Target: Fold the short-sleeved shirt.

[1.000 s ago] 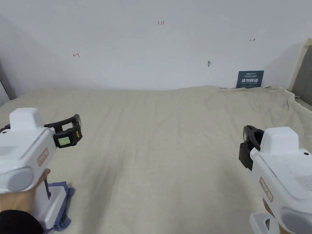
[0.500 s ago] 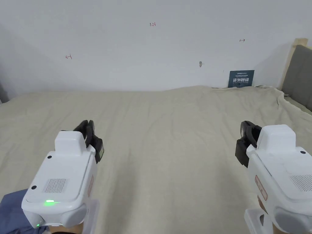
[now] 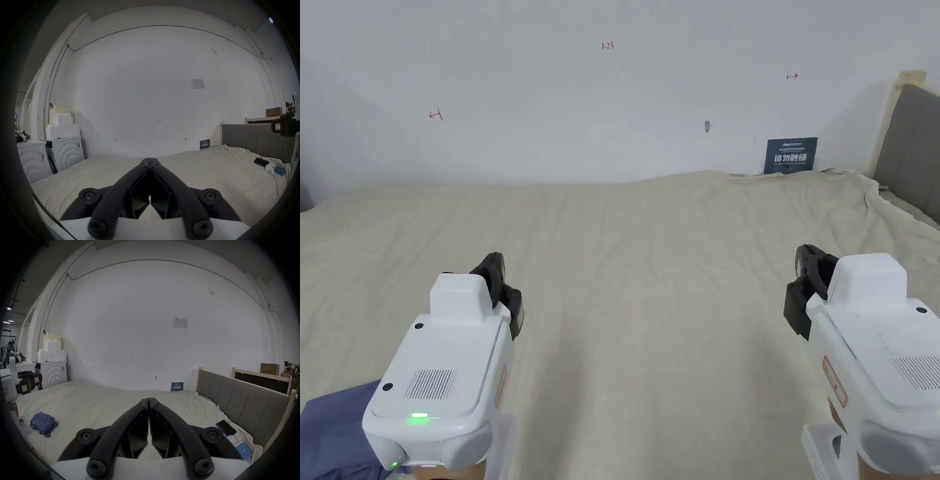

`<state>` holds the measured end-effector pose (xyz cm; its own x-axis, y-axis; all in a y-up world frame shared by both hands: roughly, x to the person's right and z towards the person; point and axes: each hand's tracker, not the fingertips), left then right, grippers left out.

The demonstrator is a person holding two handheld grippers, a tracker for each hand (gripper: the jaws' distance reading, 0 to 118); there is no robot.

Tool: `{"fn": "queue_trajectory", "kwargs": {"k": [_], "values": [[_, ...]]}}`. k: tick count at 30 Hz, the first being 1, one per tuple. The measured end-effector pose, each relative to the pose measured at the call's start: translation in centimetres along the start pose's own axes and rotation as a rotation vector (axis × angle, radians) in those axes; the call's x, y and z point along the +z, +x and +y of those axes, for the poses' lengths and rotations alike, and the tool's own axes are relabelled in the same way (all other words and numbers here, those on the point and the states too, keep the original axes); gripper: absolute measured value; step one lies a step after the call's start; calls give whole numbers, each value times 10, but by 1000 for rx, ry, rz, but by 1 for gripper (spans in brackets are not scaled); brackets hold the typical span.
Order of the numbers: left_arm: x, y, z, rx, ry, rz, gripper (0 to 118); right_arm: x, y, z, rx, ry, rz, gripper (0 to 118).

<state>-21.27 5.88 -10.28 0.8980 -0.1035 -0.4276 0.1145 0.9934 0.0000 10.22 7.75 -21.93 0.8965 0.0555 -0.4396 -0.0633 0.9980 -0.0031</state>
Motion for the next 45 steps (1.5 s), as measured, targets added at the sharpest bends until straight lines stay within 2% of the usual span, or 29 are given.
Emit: {"fn": "queue_trajectory", "kwargs": {"k": [45], "values": [[-1,3,-7,-5,-22,-7,0,1,-4,1,27,-6,-5,0]]}}
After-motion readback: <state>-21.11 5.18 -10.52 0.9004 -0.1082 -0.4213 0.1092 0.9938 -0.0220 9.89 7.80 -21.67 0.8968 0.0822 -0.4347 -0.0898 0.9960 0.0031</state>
